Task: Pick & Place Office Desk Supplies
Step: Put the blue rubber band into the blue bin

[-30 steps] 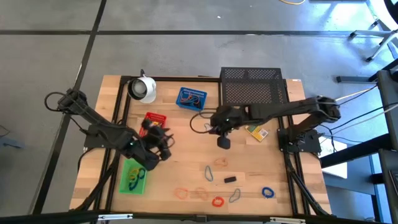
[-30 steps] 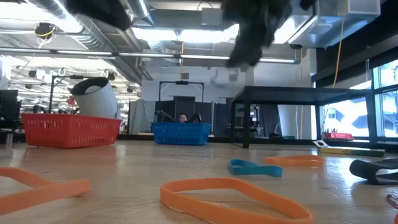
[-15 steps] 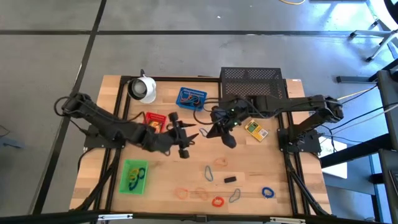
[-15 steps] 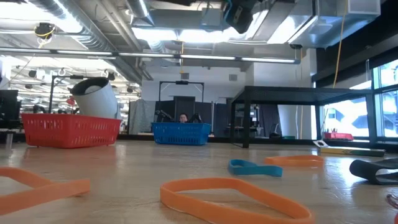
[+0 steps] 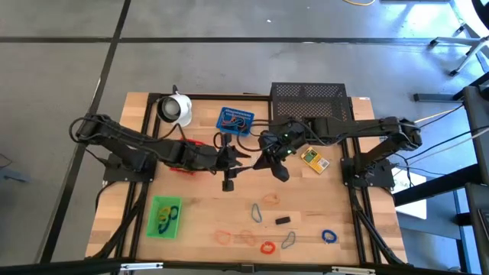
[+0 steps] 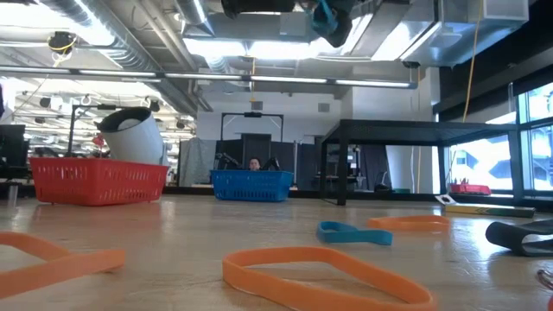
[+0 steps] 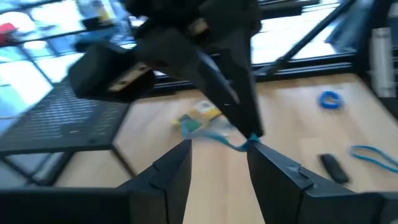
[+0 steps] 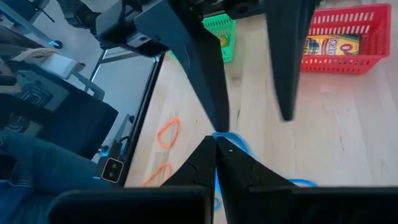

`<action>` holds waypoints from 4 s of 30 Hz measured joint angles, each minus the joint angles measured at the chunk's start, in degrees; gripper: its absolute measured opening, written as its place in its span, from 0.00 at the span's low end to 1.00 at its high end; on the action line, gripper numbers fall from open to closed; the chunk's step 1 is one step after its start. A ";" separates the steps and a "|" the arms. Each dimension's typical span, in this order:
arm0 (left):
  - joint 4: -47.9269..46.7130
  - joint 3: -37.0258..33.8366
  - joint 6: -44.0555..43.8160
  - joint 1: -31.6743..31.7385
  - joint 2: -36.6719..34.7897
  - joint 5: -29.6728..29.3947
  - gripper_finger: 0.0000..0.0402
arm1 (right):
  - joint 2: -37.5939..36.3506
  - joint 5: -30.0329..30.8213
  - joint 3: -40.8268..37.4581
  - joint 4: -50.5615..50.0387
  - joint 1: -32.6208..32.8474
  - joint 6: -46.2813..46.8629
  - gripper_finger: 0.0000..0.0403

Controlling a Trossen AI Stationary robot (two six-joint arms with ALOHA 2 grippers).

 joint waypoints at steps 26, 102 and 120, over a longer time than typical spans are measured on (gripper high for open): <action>0.22 0.00 2.65 0.64 1.70 2.38 0.01 | 0.01 -0.23 0.01 1.27 -0.01 2.79 0.03; -4.82 -0.02 -15.04 33.29 20.76 -9.67 0.15 | -20.11 11.18 -42.24 1.43 50.90 88.51 0.29; -14.69 -0.02 -23.81 33.54 16.66 -4.93 0.41 | -11.16 4.47 -42.22 3.96 57.04 88.02 0.53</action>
